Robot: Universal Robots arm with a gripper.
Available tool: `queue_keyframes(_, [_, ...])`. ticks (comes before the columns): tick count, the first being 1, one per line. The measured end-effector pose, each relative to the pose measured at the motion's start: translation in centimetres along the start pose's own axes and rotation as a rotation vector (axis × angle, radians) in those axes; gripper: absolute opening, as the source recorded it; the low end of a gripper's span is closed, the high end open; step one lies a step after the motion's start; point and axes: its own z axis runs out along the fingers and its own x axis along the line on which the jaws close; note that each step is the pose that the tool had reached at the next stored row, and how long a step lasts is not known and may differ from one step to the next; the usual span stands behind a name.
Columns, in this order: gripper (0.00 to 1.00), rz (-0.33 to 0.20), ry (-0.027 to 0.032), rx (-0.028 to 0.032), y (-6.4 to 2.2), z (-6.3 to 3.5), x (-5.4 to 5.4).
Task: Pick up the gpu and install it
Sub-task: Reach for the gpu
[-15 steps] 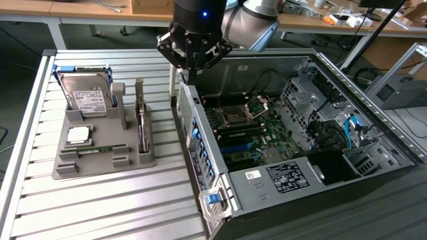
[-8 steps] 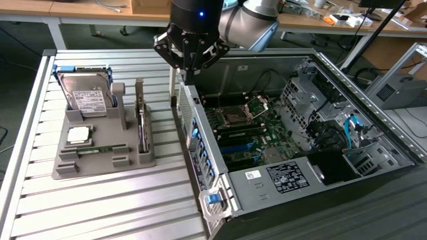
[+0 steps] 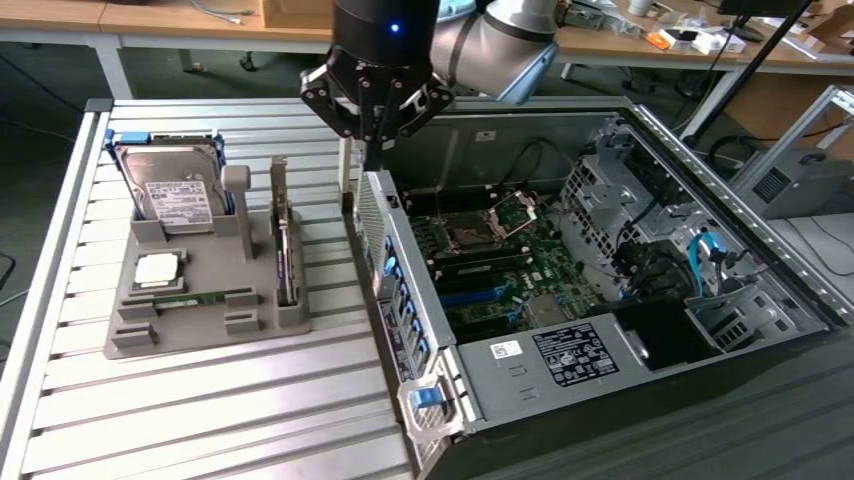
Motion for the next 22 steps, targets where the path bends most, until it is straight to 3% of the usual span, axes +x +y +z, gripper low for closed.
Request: queue_keyframes(22, [0.11,0.000,-0.0001,-0.0001,-0.11,0.04,1.4])
